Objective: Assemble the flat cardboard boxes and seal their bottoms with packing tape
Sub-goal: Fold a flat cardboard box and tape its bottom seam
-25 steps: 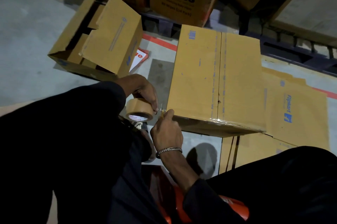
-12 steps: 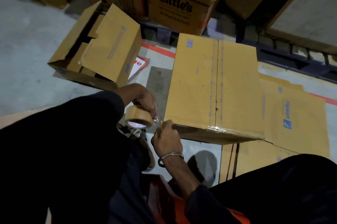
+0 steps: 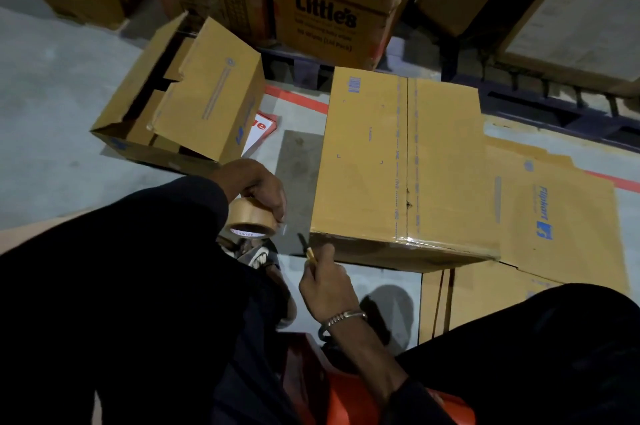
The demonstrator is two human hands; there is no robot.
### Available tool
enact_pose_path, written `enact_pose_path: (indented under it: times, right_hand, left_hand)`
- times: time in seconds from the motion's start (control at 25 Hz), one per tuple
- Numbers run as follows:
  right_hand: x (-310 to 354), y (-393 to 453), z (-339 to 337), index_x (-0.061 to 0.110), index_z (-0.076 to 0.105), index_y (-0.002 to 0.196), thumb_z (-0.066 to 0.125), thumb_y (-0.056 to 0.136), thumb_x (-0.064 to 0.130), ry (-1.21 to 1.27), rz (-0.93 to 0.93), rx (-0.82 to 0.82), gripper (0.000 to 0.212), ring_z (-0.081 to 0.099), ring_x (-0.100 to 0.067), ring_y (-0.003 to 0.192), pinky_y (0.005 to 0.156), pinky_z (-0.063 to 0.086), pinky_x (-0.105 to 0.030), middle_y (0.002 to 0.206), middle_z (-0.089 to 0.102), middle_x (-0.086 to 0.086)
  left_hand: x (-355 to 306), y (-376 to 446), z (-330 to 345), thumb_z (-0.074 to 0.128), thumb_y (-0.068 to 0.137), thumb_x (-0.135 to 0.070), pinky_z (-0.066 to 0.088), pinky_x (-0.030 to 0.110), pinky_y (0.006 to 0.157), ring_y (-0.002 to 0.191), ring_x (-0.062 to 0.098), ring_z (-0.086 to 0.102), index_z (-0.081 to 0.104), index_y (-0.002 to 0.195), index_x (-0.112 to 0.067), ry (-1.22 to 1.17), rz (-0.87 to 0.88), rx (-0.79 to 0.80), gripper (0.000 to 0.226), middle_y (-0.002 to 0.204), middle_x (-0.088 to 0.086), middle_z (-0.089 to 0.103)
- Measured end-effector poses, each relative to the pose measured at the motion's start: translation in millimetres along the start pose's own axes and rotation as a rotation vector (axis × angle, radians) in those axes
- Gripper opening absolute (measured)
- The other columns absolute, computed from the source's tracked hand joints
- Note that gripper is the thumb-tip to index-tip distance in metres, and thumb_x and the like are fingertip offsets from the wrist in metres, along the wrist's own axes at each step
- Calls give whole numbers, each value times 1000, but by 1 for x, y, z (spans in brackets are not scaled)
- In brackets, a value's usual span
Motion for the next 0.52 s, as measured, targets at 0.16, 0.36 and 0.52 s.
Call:
enact_pose_path:
  times: [0.16,0.36,0.52]
  right_hand:
    - [8,13,-48,21,33,104,46,99,23,42,-47,-249,15,54,-34,61,51,31,-36,70,54,-1]
    - [15,57,-62,21,42,103,54,92,67,-234,-11,-386,49,66,-31,67,54,44,-33,78,68,-2]
    - [18,72,-46,17,46,105,51,90,68,-441,-64,-322,54,69,-36,73,56,41,-35,80,70,-9]
  left_hand:
    - [3,-4,-12,76,92,-20,58,44,88,88,26,66,80,86,-23,3,2,-48,8,92,-1,72]
    - [5,-5,-16,78,92,-24,59,37,81,86,26,70,82,87,-22,-72,0,-42,7,95,2,76]
    - [6,-3,-15,74,95,-20,58,39,87,91,26,69,81,91,-22,-101,1,-30,8,101,3,76]
Point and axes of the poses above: each hand's wrist, its own y-axis towards the middle knuckle, its own z-axis out of the palm, x = y × z, the point moved 8 cm from there along y, towards the middle knuckle
